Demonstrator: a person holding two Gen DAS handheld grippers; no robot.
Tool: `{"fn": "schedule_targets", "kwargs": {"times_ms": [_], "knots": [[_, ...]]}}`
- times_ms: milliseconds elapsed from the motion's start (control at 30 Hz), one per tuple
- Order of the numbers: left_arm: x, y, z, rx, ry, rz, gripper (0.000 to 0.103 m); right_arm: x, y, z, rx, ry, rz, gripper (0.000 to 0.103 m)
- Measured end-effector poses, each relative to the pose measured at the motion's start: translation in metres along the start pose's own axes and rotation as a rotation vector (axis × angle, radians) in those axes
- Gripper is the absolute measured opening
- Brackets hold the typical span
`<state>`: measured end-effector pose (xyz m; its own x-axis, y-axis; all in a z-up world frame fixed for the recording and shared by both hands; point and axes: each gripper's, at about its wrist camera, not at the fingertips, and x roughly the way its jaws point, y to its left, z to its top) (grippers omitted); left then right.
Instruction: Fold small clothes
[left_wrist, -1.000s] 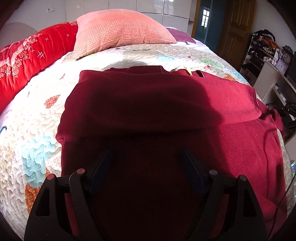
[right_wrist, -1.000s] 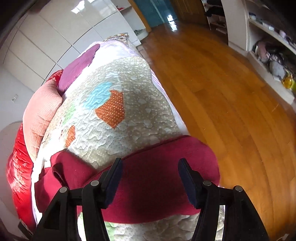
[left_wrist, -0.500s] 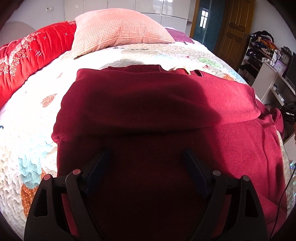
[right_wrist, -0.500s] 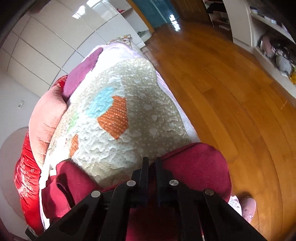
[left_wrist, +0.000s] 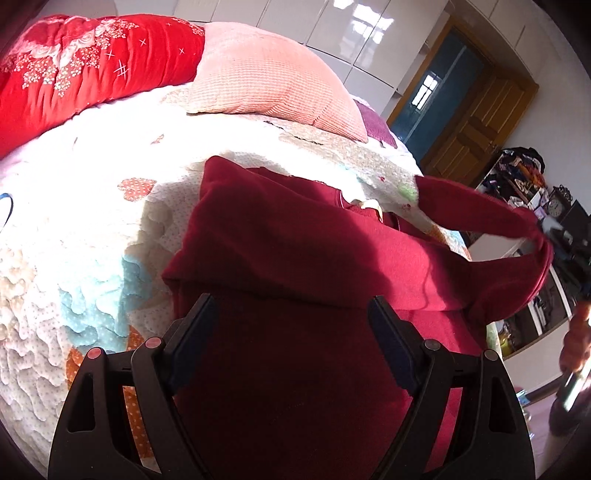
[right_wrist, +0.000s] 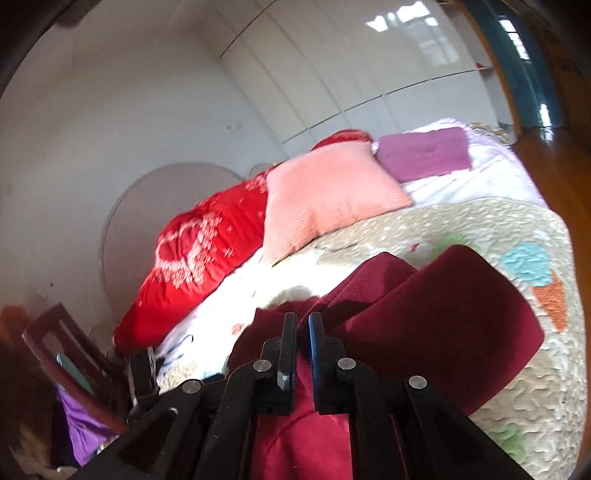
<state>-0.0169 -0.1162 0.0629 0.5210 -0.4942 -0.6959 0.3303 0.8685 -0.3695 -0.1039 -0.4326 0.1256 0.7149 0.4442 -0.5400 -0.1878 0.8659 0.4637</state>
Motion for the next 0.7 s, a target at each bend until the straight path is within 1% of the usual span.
{"fn": "schedule_targets", "kwargs": {"times_ms": [67, 100, 133, 167, 233, 333, 467, 500, 567, 700], "knots": [[-0.005, 0.004, 0.002, -0.002, -0.015, 0.015, 0.084, 0.025, -0.001, -0.025, -0.004, 0.062, -0.053, 0.006], [-0.006, 0.005, 0.003, -0.002, -0.019, 0.02, 0.084, 0.033, -0.007, -0.035, 0.015, 0.088, -0.076, 0.017], [-0.007, 0.006, 0.004, -0.003, -0.019, 0.022, 0.084, 0.035, -0.013, -0.044, 0.043, 0.099, -0.082, 0.039], [-0.007, 0.007, 0.005, -0.004, -0.017, 0.019, 0.084, 0.03, -0.02, -0.052, 0.071, 0.089, -0.074, 0.046], [-0.005, 0.008, 0.009, -0.011, -0.014, 0.011, 0.084, 0.013, -0.027, -0.065, 0.102, 0.053, -0.062, 0.046], [0.006, 0.003, 0.018, -0.041, 0.002, -0.012, 0.084, -0.014, -0.037, -0.076, 0.127, -0.007, -0.096, 0.046], [0.027, -0.024, 0.033, -0.047, 0.017, -0.066, 0.084, -0.043, -0.06, -0.089, 0.19, -0.114, -0.109, 0.047], [0.035, -0.03, 0.038, -0.04, 0.024, -0.07, 0.084, -0.049, -0.067, -0.092, 0.207, -0.146, -0.101, 0.047], [0.052, -0.045, 0.043, -0.038, 0.055, -0.056, 0.084, -0.057, -0.082, -0.099, 0.252, -0.193, -0.073, 0.048], [0.088, -0.065, 0.048, -0.074, 0.121, -0.071, 0.083, -0.06, -0.106, -0.11, 0.327, -0.244, 0.008, 0.048]]}}
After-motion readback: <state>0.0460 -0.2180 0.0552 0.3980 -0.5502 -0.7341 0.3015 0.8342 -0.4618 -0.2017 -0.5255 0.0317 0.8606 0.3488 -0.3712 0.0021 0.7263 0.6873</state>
